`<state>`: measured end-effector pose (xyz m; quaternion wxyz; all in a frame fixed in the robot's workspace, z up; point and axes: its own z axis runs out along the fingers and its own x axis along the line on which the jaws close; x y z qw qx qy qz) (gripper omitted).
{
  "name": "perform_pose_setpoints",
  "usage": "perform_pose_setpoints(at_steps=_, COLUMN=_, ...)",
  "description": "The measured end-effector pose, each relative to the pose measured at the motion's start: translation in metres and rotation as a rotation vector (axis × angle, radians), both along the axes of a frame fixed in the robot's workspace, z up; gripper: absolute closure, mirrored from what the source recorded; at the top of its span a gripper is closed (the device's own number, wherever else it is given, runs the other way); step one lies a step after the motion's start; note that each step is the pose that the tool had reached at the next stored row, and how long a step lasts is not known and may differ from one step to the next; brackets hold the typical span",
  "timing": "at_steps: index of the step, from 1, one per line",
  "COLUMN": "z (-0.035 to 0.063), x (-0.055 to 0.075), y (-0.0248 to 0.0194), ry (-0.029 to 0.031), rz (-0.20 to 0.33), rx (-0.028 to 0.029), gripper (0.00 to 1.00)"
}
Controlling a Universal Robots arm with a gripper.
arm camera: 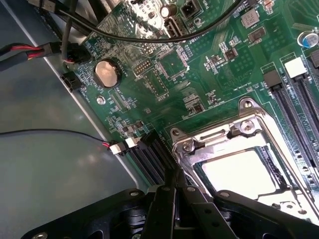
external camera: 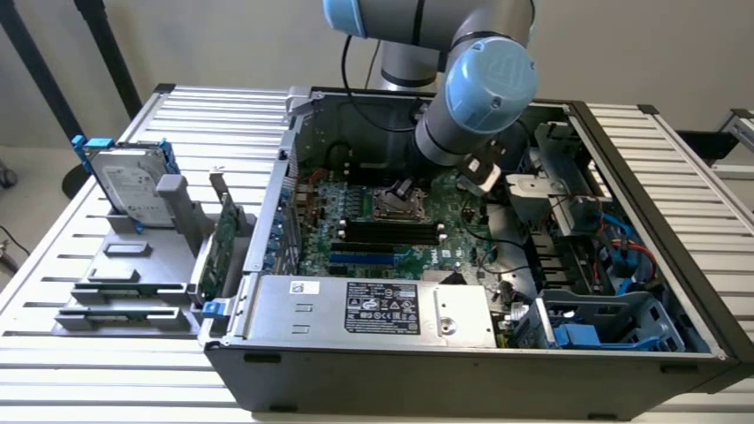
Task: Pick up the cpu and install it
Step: 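Install the first cpu locking lever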
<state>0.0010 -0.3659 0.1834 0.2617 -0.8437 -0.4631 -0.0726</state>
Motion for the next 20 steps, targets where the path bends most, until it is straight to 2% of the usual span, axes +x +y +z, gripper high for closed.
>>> perform_pose_setpoints(at_steps=8, z=0.0003, x=-0.014, y=-0.0001, ry=0.0139, rz=0.001, rx=0.0058, gripper=0.89)
perform_pose_setpoints(at_steps=11, z=0.0002, x=-0.018, y=0.0001, ry=0.0183, rz=0.005, rx=0.0103, gripper=0.89)
perform_pose_setpoints(at_steps=20, z=0.0001, x=-0.029, y=0.0014, ry=0.0209, rz=0.018, rx=0.0328, gripper=0.89)
